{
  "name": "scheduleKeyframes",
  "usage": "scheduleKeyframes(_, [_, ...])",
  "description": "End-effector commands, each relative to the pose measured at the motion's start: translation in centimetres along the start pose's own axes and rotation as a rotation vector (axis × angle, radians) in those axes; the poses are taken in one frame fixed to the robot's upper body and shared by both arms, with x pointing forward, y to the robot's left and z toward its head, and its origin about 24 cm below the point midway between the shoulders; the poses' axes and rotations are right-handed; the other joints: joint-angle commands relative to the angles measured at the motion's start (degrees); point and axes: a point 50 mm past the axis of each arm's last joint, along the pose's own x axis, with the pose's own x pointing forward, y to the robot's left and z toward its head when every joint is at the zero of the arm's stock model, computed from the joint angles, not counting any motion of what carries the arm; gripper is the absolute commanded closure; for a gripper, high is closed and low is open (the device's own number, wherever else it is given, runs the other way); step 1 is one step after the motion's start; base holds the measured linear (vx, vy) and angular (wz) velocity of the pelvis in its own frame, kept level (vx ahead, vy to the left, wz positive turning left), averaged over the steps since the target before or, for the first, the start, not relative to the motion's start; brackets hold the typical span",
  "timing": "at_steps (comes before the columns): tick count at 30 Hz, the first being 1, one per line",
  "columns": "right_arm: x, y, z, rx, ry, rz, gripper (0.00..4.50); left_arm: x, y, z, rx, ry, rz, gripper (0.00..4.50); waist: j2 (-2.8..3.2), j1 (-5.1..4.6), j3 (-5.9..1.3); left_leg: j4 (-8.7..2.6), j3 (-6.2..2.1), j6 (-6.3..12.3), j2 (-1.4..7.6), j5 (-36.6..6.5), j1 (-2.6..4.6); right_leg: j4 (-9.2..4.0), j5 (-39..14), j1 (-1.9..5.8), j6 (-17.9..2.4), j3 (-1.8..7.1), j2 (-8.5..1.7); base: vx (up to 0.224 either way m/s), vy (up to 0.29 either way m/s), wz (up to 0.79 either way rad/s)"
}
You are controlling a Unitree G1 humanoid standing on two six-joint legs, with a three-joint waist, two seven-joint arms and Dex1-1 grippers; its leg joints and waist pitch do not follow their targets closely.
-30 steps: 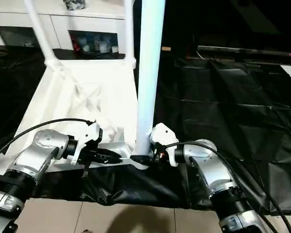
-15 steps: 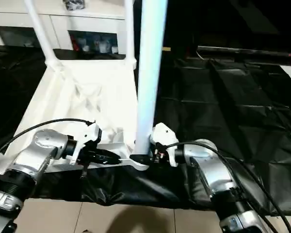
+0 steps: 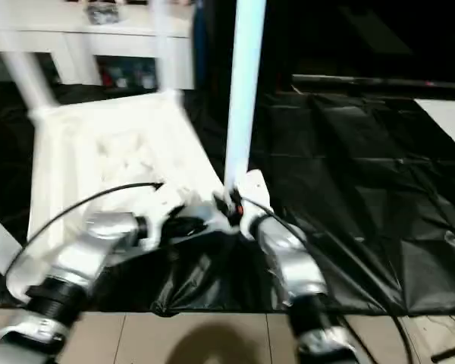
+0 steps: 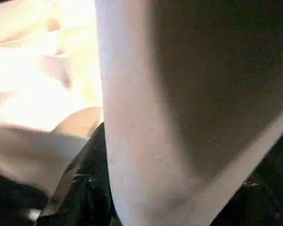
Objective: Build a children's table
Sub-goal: Rotate leg to tighten
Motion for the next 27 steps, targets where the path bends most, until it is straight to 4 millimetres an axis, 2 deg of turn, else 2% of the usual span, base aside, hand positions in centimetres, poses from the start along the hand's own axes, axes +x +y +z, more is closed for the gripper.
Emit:
scheduleKeyframes(1, [1.0,4.8,-1.6,-0.013,0.083,0.168,2.52,1.9,-1.9,1.8,0.002,-0.074,-0.040,4.50,-0.05,-0.04,-2.33,-4.10,-0.68,-0.15,0.43,-23.41,0.09,-6.22,-32.19,1.13,-3.71,1.52,-3.43,0.000,0.000,0.00])
scheduleKeyframes(3, [0.9,4.7,-1.5,0.004,0.069,0.182,2.52,1.8,-1.8,1.8,0.004,-0.076,-0.048,4.50,0.02,0.06,-2.43,-4.09,-0.59,0.08,0.48,-22.86,0.10,-6.13,-31.06,1.11,-3.93,1.66,-3.43,0.000,0.000,0.00])
scheduleKeyframes(4, [0.7,4.5,-1.4,0.026,0.056,0.185,1.98,1.5,-1.7,1.8,0.006,-0.075,-0.051,4.50,0.07,0.06,-2.46,-4.17,-0.56,0.19,0.57,-22.48,0.03,-5.94,-29.64,1.18,-4.38,1.71,-3.37,0.000,0.000,0.00])
scheduleKeyframes(5, [0.6,4.3,-1.4,0.040,0.050,0.179,1.84,1.4,-1.6,1.7,0.010,-0.072,-0.049,4.50,0.59,0.03,-2.54,-4.24,-0.55,0.10,0.65,-22.30,-0.01,-5.86,-27.70,1.29,-4.91,1.77,-3.30,0.000,0.000,0.00])
scheduleKeyframes(6, [0.5,4.1,-1.4,0.049,0.047,0.187,1.84,1.2,-1.5,1.7,0.014,-0.075,-0.059,4.50,0.44,-0.01,-2.55,-4.24,-0.54,0.08,0.66,-22.00,-0.15,-5.68,-26.60,1.36,-5.25,1.78,-3.25,0.000,0.000,0.00])
scheduleKeyframes(10, [-0.4,3.1,-1.4,0.022,0.044,0.251,1.40,0.1,-1.1,1.1,0.027,-0.075,-0.110,4.50,0.67,0.08,-2.84,-4.20,-0.29,0.36,0.69,-20.07,-0.28,-5.01,-20.01,1.83,-7.62,1.96,-3.09,0.000,0.000,0.00])
scheduleKeyframes(12, [-0.8,2.7,-1.3,-0.007,0.049,0.295,1.35,-0.4,-0.8,1.0,0.042,-0.074,-0.130,4.50,0.61,0.24,-2.86,-4.08,-0.13,0.87,0.67,-19.13,-0.28,-4.98,-18.62,1.99,-8.43,1.96,-3.13,0.000,0.000,0.00])
scheduleKeyframes(14, [-2.3,2.3,-1.4,-0.077,0.074,0.474,1.35,-1.6,-0.2,0.8,0.064,-0.062,-0.193,4.50,0.43,0.58,-3.01,-3.87,-0.03,1.63,0.70,-16.82,-0.41,-4.66,-16.72,2.52,-8.72,1.99,-3.11,0.000,0.000,0.00])
scheduleKeyframes(17, [-3.1,1.6,-1.5,-0.115,0.102,0.563,1.35,-2.5,0.3,0.5,0.075,-0.035,-0.241,4.50,0.70,0.83,-3.22,-3.66,0.10,2.53,0.82,-13.62,-0.46,-4.15,-11.78,2.67,-10.29,1.99,-3.10,0.000,0.000,0.00])
scheduleKeyframes(18, [-3.4,1.3,-1.6,-0.133,0.108,0.582,1.35,-2.8,0.5,0.4,0.084,-0.024,-0.252,4.50,0.49,0.74,-3.18,-3.61,0.19,2.71,0.86,-13.19,-0.50,-4.08,-10.87,2.68,-10.76,2.02,-3.07,0.000,0.000,0.00])
scheduleKeyframes(19, [-3.6,1.0,-1.6,-0.145,0.118,0.599,1.35,-3.0,0.6,0.4,0.087,-0.018,-0.267,4.50,0.72,0.79,-3.08,-3.64,0.19,2.71,0.84,-13.19,-0.48,-4.06,-10.89,2.63,-11.45,1.92,-3.15,0.000,0.000,0.00])
scheduleKeyframes(22, [-4.4,0.3,-1.4,-0.180,0.142,0.692,1.35,-4.0,1.4,0.1,0.098,0.013,-0.324,4.50,0.76,1.06,-2.98,-3.68,0.22,2.59,0.88,-14.52,-0.13,-4.10,-11.34,2.59,-12.08,1.91,-3.00,0.000,0.000,0.00])
scheduleKeyframes(23, [-4.4,0.3,-1.4,-0.180,0.142,0.692,1.35,-4.0,1.4,0.1,0.098,0.013,-0.324,4.50,0.80,1.14,-3.04,-3.68,0.20,2.44,0.96,-14.69,-0.08,-3.96,-11.51,2.65,-12.04,1.90,-3.05,0.000,0.000,0.00])
scheduleKeyframes(24, [-4.9,0.2,-1.4,-0.199,0.158,0.753,1.35,-4.4,1.7,0.0,0.106,0.022,-0.349,4.50,0.52,1.22,-2.97,-3.71,0.23,2.49,0.99,-14.92,-0.11,-4.03,-12.04,2.63,-11.96,1.90,-3.10,0.000,0.000,0.00])
scheduleKeyframes(27, [-5.3,0.3,-1.5,-0.217,0.172,0.796,1.35,-4.6,1.9,0.0,0.106,0.025,-0.364,4.50,0.75,1.87,-2.86,-3.73,0.32,2.19,1.22,-15.82,0.24,-4.16,-14.15,2.31,-11.57,1.97,-3.22,0.000,0.000,0.00])
